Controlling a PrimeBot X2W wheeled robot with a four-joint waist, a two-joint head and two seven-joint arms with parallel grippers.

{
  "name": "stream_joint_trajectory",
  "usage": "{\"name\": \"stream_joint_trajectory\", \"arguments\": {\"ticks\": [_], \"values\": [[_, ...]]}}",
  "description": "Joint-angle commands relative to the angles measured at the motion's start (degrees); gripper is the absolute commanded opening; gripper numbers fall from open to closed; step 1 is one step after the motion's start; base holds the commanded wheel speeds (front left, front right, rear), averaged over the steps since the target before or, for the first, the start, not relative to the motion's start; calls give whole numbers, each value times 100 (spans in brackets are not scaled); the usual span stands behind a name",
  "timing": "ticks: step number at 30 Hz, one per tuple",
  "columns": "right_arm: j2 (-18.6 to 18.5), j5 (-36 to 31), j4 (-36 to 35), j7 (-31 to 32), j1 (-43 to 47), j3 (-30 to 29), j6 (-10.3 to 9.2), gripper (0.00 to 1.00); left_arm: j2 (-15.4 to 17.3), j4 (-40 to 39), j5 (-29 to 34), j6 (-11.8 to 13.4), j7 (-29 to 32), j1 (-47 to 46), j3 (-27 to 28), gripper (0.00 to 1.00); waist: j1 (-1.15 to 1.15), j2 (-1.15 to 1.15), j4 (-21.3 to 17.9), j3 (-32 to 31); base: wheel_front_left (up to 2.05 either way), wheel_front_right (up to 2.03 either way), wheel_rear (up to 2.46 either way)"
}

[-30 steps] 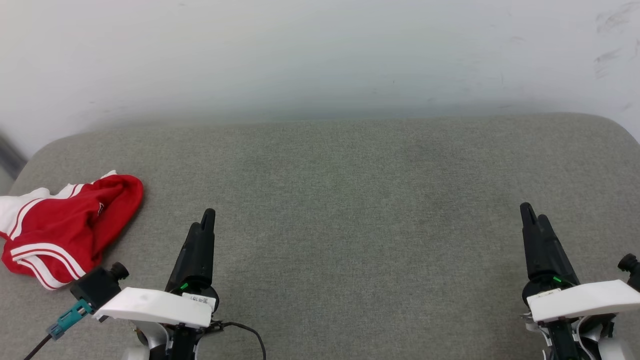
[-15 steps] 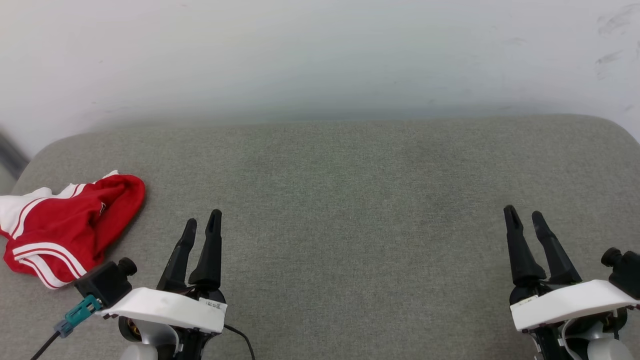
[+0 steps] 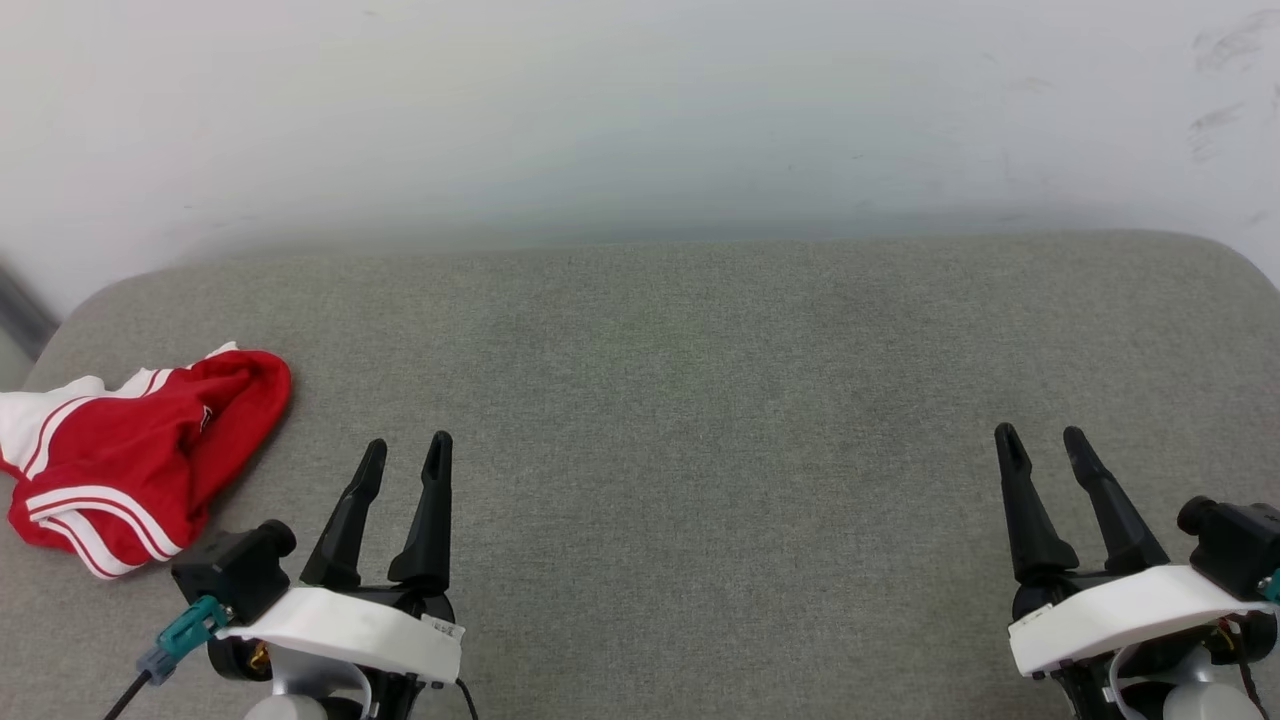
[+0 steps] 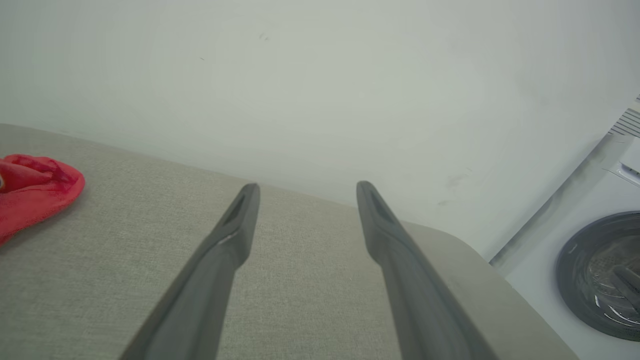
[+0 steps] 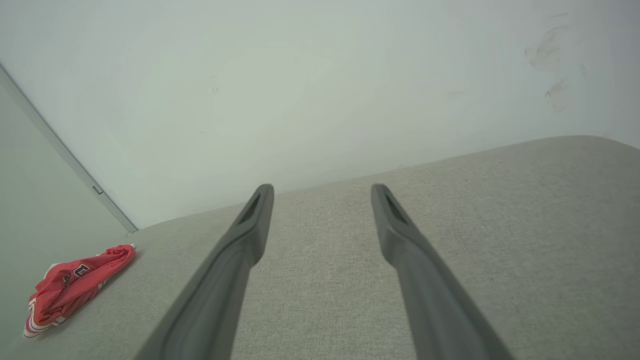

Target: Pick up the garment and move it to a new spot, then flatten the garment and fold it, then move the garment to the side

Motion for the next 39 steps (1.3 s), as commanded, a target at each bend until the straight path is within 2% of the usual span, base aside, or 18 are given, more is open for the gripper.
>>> {"name": "stream_joint_trajectory", "arguments": {"ticks": [1, 20, 39], "values": [[12, -139, -80, -18, 4, 5, 0, 100, 22, -50, 139, 0, -46, 20, 7, 100, 0, 0, -1, -1, 0, 0, 0], [62, -1221, -222, -32, 102, -21, 0, 100, -2, 107, 1454, 0, -293, 107, 18, 100, 0, 0, 2, -14, 0, 0, 0], [74, -1846, -218, -112, 122, -15, -1, 100, -101, 221, 2213, 0, -501, 138, 81, 100, 0, 0, 21, 1, 0, 0, 0]]}}
